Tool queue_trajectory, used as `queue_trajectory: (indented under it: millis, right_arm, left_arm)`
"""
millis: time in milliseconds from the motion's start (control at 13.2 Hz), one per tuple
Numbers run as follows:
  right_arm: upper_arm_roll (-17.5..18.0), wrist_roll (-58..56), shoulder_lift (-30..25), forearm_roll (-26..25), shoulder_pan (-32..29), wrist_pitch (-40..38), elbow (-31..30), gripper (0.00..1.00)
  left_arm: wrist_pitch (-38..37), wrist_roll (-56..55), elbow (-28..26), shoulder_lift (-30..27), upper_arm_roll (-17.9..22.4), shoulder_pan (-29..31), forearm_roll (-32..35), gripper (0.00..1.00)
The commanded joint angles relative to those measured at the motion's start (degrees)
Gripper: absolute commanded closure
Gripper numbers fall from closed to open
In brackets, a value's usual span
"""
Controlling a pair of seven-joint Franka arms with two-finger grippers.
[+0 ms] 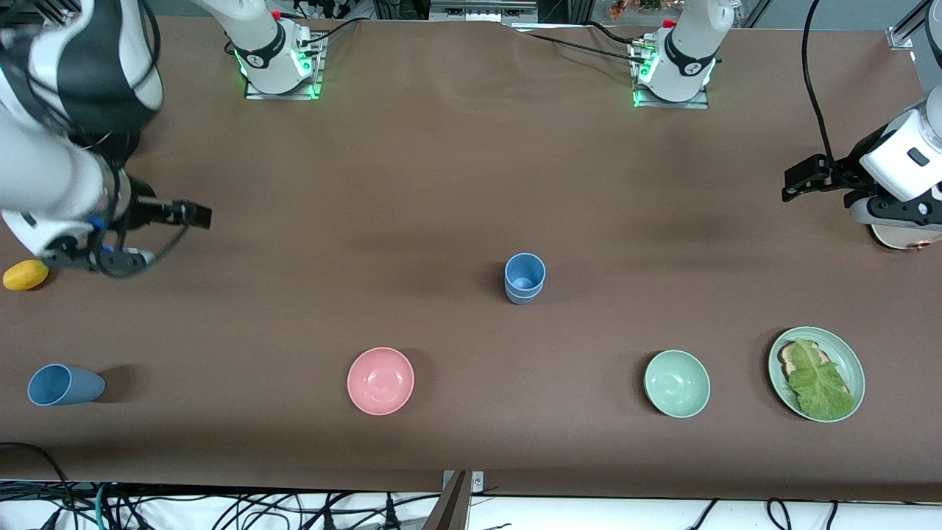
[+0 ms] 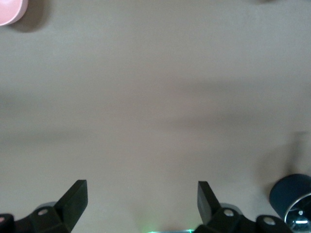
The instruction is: Stack blue cups with both arms
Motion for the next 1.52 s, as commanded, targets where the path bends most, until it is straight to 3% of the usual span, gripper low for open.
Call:
queue_trajectory:
  millis: [0,152,682,1441]
  right_arm:
    - [6.9,0.3,-9.2,-1.6,-6.5,5.3,-10.3,0.00]
    - [7.0,0.0,-11.2,-1.8,-9.2,6.2,-9.9,0.00]
    - [7.1,-1.3,-10.4,-0.8,-11.4,6.1,-7.4,0.00]
    - [7.1,-1.3,-8.4,-0.8,-10.8,4.8,-4.6,0.00]
  left_arm:
    - [-1.1,0.1,0.6,-0.3,0.2,0.0,-0.8,0.00]
    - [-1.3,0.1,0.6,-0.3,0.2,0.0,-0.8,0.00]
    - [-1.9,0.2,0.6,-0.3,0.2,0.0,-0.9,0.00]
    - [-1.9,0.2,0.6,-0.3,0.2,0.1,-0.9,0.00]
